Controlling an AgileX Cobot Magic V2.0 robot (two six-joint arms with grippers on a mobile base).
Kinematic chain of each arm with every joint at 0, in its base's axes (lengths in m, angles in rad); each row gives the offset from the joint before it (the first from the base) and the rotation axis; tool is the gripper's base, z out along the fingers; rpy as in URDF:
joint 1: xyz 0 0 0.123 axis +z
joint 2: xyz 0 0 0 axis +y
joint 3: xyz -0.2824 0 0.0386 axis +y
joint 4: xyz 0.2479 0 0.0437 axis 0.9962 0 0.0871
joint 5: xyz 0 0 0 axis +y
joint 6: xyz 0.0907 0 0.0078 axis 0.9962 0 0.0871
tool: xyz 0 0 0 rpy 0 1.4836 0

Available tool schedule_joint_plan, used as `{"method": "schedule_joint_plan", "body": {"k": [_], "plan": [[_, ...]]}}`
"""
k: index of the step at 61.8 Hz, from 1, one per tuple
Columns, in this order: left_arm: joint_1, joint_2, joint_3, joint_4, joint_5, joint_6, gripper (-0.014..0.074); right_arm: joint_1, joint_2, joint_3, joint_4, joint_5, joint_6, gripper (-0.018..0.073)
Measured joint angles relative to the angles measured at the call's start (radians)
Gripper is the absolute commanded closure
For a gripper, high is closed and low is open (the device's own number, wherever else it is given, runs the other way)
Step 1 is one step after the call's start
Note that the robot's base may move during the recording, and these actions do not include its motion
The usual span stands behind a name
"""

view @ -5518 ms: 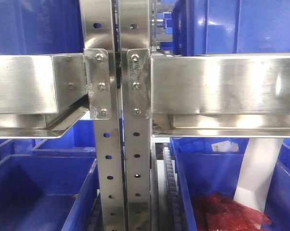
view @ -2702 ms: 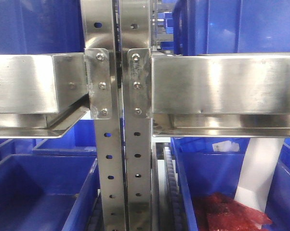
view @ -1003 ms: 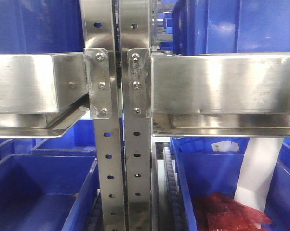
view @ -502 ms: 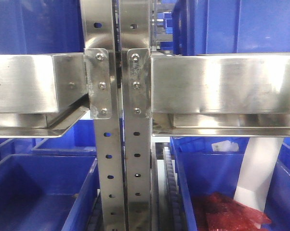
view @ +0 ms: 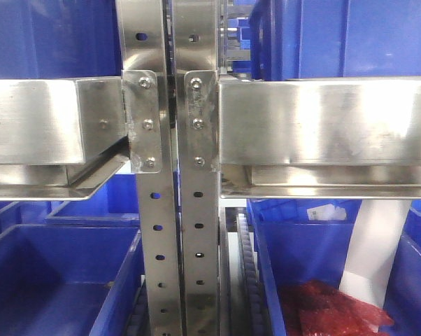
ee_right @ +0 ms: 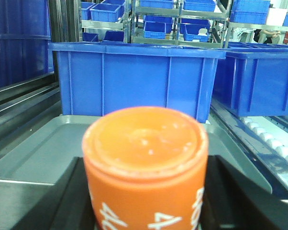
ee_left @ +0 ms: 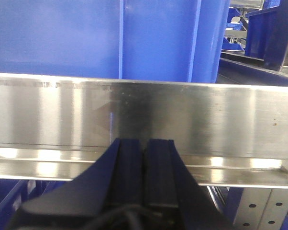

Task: Grab orange capacitor from left shelf to right conveyor
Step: 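Lift the orange cylinder with the right gripper and pull it off the shelf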

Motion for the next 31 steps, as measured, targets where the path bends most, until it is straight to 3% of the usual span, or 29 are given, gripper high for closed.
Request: {"method": "schedule_joint_plan", "body": {"k": [31], "plan": [[0.0, 0.0, 0.0, 0.0, 0.0, 0.0, 0.0723, 0.0, 0.0, 0.0, 0.001, 0.003, 0.0, 0.0488]]}}
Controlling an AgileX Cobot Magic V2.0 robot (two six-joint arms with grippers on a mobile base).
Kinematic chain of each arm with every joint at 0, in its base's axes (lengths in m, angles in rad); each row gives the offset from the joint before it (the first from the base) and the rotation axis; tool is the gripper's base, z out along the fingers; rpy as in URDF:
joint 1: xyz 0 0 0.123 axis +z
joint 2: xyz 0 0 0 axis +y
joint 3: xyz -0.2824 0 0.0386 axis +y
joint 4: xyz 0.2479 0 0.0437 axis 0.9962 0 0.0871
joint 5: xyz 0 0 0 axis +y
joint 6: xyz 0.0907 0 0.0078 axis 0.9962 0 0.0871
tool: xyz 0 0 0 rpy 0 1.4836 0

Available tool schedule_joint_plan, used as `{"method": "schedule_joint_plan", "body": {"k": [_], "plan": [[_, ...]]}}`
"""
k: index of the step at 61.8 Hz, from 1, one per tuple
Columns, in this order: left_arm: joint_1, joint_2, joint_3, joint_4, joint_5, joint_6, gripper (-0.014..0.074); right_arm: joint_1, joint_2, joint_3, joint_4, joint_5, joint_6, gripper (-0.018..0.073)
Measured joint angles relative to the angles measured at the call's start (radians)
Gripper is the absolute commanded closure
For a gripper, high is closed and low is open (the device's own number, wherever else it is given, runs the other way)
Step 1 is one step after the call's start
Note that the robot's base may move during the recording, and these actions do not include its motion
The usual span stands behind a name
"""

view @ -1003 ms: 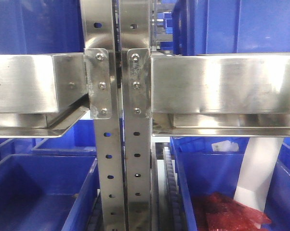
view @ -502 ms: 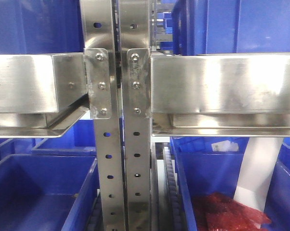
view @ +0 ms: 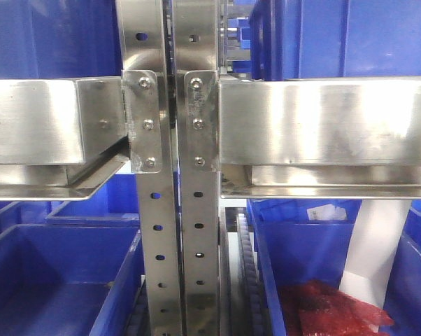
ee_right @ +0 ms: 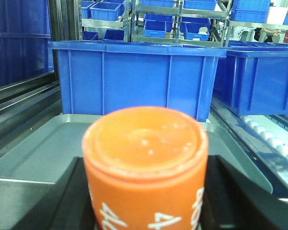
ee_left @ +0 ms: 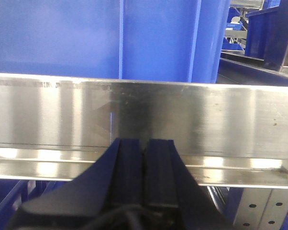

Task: Grab orange capacitor from left shelf to right conveyor
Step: 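Lift the orange cylinder with the right gripper and pull it off the shelf, then turn the base away from the shelf holding the cylinder in the right gripper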

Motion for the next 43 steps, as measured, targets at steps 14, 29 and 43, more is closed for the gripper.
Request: {"method": "schedule_joint_plan", "body": {"k": [14, 29, 43], "plan": [[0.0, 0.0, 0.0, 0.0, 0.0, 0.0, 0.0723, 0.0, 0.0, 0.0, 0.0, 0.0, 0.0, 0.0488], [0.0, 0.0, 0.0, 0.0, 0.0, 0.0, 0.0723, 0.0, 0.0, 0.0, 0.002, 0.0, 0.0, 0.0488], [0.0, 0.0, 0.0, 0.0, 0.0, 0.0, 0.0723, 0.0, 0.0, 0.0, 0.004, 0.0, 0.0, 0.0488]]}}
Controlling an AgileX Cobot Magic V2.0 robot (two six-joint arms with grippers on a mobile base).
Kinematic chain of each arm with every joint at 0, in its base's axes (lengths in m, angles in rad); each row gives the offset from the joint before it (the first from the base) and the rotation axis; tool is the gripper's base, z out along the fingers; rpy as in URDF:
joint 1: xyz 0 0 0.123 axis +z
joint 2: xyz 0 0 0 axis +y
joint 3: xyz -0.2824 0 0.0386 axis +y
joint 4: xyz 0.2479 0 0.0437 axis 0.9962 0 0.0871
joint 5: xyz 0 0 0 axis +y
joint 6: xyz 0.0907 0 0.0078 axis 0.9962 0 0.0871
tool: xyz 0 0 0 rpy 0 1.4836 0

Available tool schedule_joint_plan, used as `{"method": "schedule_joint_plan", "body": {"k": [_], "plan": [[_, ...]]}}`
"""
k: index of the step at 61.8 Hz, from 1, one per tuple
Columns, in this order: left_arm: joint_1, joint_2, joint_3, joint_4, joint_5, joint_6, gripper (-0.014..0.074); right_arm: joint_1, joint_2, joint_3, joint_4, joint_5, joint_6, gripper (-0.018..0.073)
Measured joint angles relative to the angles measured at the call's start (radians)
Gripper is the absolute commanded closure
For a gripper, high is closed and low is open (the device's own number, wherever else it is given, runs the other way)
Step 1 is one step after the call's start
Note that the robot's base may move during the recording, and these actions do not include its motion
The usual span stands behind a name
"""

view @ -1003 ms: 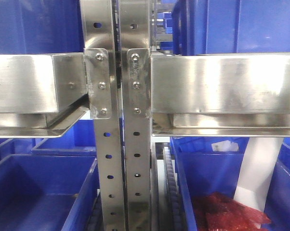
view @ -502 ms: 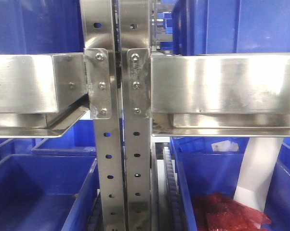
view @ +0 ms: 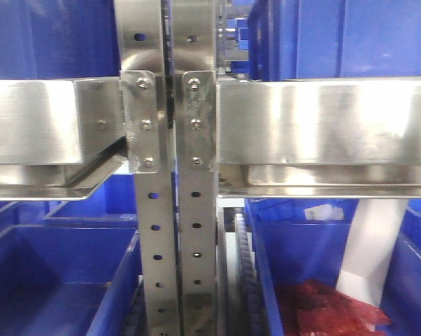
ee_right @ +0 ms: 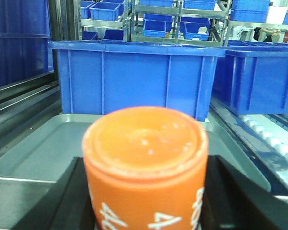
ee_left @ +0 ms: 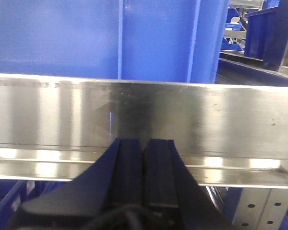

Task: Grab orange capacitor from left shelf to right conveyor
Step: 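Turn the base away from the shelf holding the cylinder in the right gripper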

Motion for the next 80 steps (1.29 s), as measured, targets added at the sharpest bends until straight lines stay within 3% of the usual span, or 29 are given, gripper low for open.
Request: {"method": "schedule_joint_plan", "body": {"k": [80], "plan": [[-0.012, 0.0, 0.0, 0.0, 0.0, 0.0, 0.0723, 0.0, 0.0, 0.0, 0.002, 0.002, 0.0, 0.0488]]}}
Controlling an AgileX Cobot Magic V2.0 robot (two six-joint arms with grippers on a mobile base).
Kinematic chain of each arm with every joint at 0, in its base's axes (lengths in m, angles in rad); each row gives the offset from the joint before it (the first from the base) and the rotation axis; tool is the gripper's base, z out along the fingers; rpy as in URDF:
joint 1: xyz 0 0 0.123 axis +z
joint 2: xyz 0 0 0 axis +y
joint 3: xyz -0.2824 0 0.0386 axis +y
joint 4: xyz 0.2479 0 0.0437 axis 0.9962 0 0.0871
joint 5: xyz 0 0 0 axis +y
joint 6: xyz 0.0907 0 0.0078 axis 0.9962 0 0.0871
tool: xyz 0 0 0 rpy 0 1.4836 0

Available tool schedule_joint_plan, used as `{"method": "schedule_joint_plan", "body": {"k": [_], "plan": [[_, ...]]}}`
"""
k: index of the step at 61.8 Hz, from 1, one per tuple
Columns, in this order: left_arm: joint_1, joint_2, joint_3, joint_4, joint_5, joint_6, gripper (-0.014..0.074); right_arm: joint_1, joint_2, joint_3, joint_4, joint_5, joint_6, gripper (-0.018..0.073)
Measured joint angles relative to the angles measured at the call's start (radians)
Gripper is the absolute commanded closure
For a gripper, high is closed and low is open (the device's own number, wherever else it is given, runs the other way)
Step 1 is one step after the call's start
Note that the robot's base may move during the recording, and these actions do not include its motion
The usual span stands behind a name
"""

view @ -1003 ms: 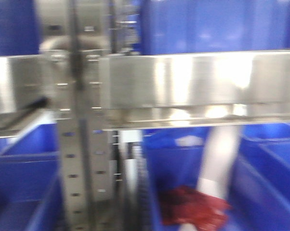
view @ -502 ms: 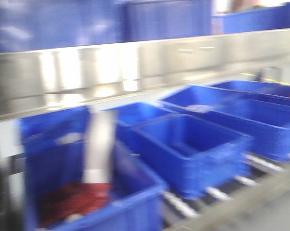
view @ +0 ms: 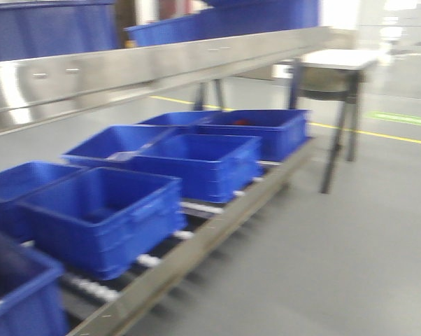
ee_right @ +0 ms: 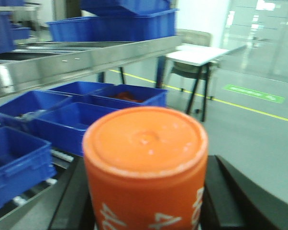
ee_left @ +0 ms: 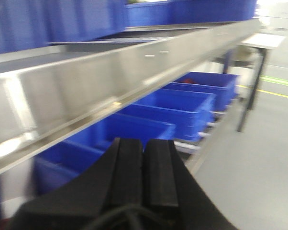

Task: Grab orange capacitor from left shelf to right conveyor
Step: 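Turn the base away from the shelf holding the cylinder in the right gripper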

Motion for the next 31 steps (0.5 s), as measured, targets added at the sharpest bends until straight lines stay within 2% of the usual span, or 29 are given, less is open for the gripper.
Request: {"method": "schedule_joint_plan", "body": {"k": [31], "plan": [[0.043, 0.0, 0.0, 0.0, 0.0, 0.0, 0.0723, 0.0, 0.0, 0.0, 0.0, 0.0, 0.0, 0.0488]]}}
